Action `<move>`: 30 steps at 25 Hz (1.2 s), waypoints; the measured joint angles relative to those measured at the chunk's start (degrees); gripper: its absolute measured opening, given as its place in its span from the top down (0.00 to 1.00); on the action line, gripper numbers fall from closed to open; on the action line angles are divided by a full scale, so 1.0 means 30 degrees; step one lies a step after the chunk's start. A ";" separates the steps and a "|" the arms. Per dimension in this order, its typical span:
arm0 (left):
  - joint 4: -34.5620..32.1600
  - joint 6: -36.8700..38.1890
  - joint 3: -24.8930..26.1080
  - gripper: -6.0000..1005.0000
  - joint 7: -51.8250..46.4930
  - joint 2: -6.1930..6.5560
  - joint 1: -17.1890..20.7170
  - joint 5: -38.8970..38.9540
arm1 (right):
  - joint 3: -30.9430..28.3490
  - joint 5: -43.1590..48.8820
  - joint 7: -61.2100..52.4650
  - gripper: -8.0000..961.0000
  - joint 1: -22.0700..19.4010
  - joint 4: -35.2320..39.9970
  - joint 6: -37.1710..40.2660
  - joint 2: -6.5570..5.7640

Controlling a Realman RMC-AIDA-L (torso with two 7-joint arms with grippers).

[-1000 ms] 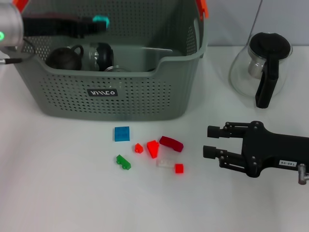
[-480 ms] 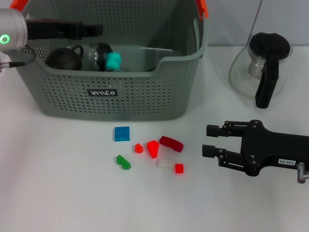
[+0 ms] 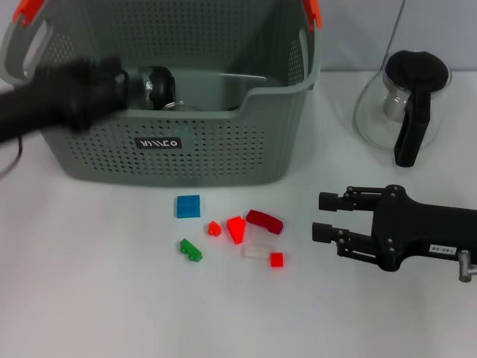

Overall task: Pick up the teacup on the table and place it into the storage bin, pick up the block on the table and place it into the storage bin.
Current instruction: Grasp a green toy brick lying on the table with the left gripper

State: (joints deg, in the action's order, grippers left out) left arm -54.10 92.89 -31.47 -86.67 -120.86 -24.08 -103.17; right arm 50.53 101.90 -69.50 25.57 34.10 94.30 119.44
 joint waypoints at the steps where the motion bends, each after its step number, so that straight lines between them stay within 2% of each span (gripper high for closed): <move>1: 0.0287 0.0614 0.0259 0.40 0.0974 -0.0074 0.0269 -0.0044 | 0.0001 0.0005 -0.0002 0.45 0.0000 0.0001 0.0001 -0.0001; 4: 0.1100 0.2229 0.0855 0.40 0.5026 -0.0589 0.1708 -0.0238 | 0.0001 0.0021 -0.0006 0.45 -0.0058 0.0000 0.0001 -0.0026; 7: 0.1382 0.2541 0.0790 0.40 0.7790 -0.1162 0.2981 -0.0957 | 0.0001 0.0021 -0.0007 0.45 -0.0128 0.0000 0.0002 -0.0053; 9: 0.1955 0.2515 0.0726 0.40 0.8677 -0.1254 0.3264 -0.1963 | 0.0001 0.0020 -0.0007 0.45 -0.0157 0.0000 0.0002 -0.0084; 14: 0.4172 0.1595 0.0686 0.40 0.9531 -0.1220 0.2894 -0.3977 | 0.0001 0.0021 -0.0007 0.45 -0.0192 0.0001 0.0001 -0.0115; 17: 0.6089 -0.0254 0.0323 0.40 1.1116 -0.1288 0.2479 -0.4141 | 0.0001 0.0018 -0.0055 0.45 -0.0200 0.0000 0.0001 -0.0107; 25: 0.7849 -0.2874 -0.0706 0.39 1.1817 -0.1307 0.1854 -0.4154 | -0.0023 0.0017 -0.0292 0.45 -0.0284 0.0001 0.0001 -0.0231; 30: 0.8205 -0.3430 -0.0993 0.38 1.2535 -0.1326 0.1733 -0.4062 | -0.0053 0.0017 -0.0300 0.45 -0.0292 0.0069 0.0002 -0.0259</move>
State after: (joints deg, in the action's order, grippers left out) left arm -29.49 82.60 -34.45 -49.06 -124.84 -18.88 -115.36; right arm 50.38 101.95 -70.40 24.70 34.31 94.31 118.66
